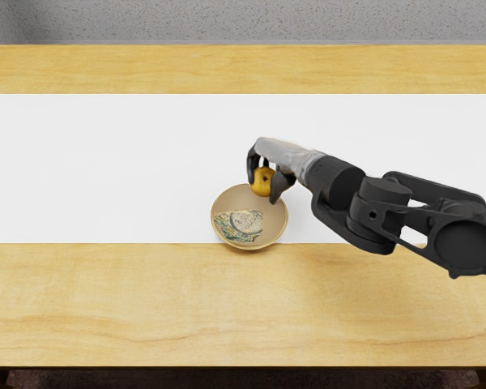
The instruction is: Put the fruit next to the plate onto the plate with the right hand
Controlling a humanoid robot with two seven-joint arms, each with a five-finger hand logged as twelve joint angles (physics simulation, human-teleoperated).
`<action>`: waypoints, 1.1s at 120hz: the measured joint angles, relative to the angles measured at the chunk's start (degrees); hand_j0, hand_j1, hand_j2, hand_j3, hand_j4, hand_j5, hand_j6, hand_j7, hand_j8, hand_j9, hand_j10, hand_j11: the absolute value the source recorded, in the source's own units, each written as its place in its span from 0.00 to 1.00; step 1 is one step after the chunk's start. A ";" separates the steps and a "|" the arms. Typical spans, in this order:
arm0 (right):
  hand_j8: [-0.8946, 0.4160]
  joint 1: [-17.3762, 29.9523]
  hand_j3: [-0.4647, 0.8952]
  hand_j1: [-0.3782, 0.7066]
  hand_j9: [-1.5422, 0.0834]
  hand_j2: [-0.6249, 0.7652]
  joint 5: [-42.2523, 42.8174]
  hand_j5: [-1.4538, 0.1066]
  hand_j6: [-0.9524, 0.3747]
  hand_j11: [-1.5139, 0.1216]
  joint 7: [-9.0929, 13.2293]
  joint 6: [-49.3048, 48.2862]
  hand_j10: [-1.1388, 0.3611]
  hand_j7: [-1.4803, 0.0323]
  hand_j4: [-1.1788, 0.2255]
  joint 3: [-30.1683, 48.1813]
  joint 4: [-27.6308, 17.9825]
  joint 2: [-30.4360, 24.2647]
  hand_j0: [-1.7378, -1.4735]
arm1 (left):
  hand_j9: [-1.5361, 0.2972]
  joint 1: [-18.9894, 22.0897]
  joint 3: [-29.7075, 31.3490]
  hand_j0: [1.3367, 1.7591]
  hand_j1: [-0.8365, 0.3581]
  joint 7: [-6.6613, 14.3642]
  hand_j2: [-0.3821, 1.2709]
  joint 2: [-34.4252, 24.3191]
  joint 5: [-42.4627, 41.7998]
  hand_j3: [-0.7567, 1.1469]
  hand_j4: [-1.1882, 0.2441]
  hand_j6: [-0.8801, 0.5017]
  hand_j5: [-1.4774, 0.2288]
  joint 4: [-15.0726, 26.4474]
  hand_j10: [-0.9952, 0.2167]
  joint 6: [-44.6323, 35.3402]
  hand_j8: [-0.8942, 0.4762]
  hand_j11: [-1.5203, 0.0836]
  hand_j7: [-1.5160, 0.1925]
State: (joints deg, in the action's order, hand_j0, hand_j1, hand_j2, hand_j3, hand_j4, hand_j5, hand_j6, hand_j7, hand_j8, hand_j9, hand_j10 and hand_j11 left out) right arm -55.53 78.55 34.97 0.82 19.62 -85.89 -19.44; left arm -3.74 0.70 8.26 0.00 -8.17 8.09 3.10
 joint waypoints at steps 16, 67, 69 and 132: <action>0.39 1.10 0.34 0.63 0.25 0.76 0.15 0.20 0.39 0.22 0.01 0.18 0.28 0.26 0.26 -0.37 0.02 0.79 0.33 | 0.82 -0.02 0.00 0.76 0.97 0.00 0.23 0.00 0.00 0.40 0.82 0.62 0.85 0.00 0.80 0.00 0.64 0.93 0.87; 0.42 2.90 0.34 0.49 0.48 0.61 0.44 0.44 0.44 0.45 0.02 0.68 0.40 0.49 0.44 -0.53 0.12 1.40 0.32 | 0.82 0.00 0.00 0.76 0.97 0.00 0.23 0.00 0.00 0.40 0.82 0.62 0.85 0.00 0.80 0.01 0.64 0.93 0.87; 0.43 2.91 0.34 0.46 0.51 0.60 0.45 0.47 0.45 0.48 0.02 0.70 0.42 0.52 0.46 -0.51 0.12 1.40 0.31 | 0.82 -0.03 0.00 0.76 0.97 0.00 0.23 0.00 0.00 0.40 0.82 0.62 0.85 0.00 0.80 0.00 0.64 0.93 0.87; 0.65 3.51 0.34 0.08 0.90 0.46 -13.76 0.88 0.68 0.88 0.03 -9.05 0.72 0.93 0.80 8.25 -5.47 -8.88 0.30 | 0.82 0.02 0.00 0.76 0.97 0.00 0.23 0.00 0.00 0.40 0.82 0.62 0.85 0.00 0.80 0.00 0.64 0.93 0.87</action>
State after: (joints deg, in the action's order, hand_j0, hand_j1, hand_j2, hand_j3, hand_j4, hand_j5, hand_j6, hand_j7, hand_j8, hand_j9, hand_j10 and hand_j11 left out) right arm -52.02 64.80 35.00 -8.22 27.88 -91.36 -28.33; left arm -3.72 0.70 8.26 0.00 -8.17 8.09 3.10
